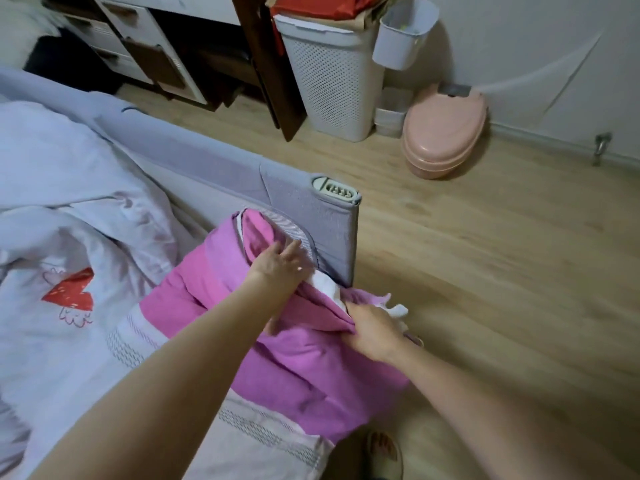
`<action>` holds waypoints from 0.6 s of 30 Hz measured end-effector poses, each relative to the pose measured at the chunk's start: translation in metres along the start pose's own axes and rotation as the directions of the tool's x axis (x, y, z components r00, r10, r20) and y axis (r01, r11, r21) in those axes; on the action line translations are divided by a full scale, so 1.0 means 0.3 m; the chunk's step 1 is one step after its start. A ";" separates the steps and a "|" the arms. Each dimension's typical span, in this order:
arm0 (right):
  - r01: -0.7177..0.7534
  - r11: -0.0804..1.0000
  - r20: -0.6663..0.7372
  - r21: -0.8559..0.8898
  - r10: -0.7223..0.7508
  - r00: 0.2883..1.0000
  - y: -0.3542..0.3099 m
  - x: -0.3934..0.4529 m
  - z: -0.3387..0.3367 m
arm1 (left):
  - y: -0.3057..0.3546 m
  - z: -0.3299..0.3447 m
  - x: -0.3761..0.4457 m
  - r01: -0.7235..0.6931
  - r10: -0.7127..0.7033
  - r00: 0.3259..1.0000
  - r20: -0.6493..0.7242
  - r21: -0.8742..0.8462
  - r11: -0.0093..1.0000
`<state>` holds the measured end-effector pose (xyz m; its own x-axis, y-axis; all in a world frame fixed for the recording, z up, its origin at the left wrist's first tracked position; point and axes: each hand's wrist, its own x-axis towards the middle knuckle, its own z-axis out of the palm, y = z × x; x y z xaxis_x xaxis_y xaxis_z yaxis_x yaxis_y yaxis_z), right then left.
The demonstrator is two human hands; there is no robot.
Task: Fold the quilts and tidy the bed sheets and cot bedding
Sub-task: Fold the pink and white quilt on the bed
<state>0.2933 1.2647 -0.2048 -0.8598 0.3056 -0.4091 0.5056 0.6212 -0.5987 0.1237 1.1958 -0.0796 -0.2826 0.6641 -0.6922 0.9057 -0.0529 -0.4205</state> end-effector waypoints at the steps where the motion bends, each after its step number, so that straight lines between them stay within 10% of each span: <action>1: 0.022 0.999 0.009 0.033 -0.022 1.000 -0.009 -0.003 -0.005 | -0.018 0.008 0.015 0.015 -0.015 0.999 0.048 0.010 1.000; 9: -0.015 0.992 0.252 0.124 -0.017 0.968 -0.049 -0.012 0.035 | 0.082 0.093 0.008 0.003 -0.015 0.884 0.468 0.026 1.000; 14: 0.120 0.992 -0.049 0.042 -0.118 0.992 -0.080 0.066 0.002 | 0.030 0.099 -0.074 0.086 -0.066 0.986 0.150 -0.126 0.988; 18: 0.128 0.992 -0.021 0.005 -0.128 0.992 -0.130 0.176 -0.006 | -0.109 0.160 -0.153 -0.003 0.007 0.999 0.049 -0.076 0.997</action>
<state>0.2281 1.2579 -0.2020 -0.9187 0.2383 -0.3148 0.3916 0.6519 -0.6494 0.0919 1.1313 -0.0621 -0.2911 0.6266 -0.7229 0.9281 0.0017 -0.3723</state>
